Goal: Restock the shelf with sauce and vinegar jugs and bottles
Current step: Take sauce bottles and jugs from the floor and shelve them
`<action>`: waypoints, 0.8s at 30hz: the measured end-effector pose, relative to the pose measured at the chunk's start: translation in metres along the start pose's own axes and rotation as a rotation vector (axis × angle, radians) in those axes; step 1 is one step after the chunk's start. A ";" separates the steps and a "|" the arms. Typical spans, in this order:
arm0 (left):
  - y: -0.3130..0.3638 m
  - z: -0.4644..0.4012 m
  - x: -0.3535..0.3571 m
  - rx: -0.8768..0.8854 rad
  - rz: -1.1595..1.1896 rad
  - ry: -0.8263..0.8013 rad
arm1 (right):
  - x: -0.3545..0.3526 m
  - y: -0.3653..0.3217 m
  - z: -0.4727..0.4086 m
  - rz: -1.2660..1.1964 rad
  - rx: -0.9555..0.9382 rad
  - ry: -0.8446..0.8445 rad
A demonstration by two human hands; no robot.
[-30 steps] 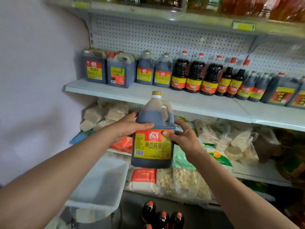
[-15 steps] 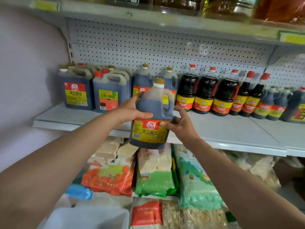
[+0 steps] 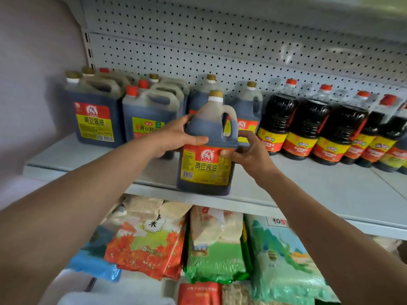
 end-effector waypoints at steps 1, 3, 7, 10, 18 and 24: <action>0.001 -0.005 -0.001 0.025 -0.011 0.008 | 0.001 0.002 -0.006 0.006 -0.006 -0.003; 0.000 -0.015 -0.002 0.047 -0.059 0.019 | 0.002 0.008 -0.018 0.024 -0.010 -0.009; -0.004 -0.037 -0.001 0.031 -0.122 0.028 | 0.000 0.020 -0.043 0.105 -0.036 -0.016; 0.002 -0.055 -0.004 0.019 -0.192 0.093 | 0.000 0.024 -0.062 0.166 -0.035 0.008; 0.002 -0.086 -0.012 -0.005 -0.293 0.171 | 0.004 0.029 -0.100 0.254 -0.020 0.026; 0.005 -0.073 -0.011 -0.003 -0.339 0.261 | 0.005 0.025 -0.091 0.314 -0.022 0.055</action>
Point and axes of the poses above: each hand's wrist, its own z-axis away from the middle knuckle, its own x-axis out of the palm, y = z × x, the point moved 8 cm from there along -z, towards the middle knuckle, and after that the axes turned 4 degrees about -z, right-handed, at the moved point
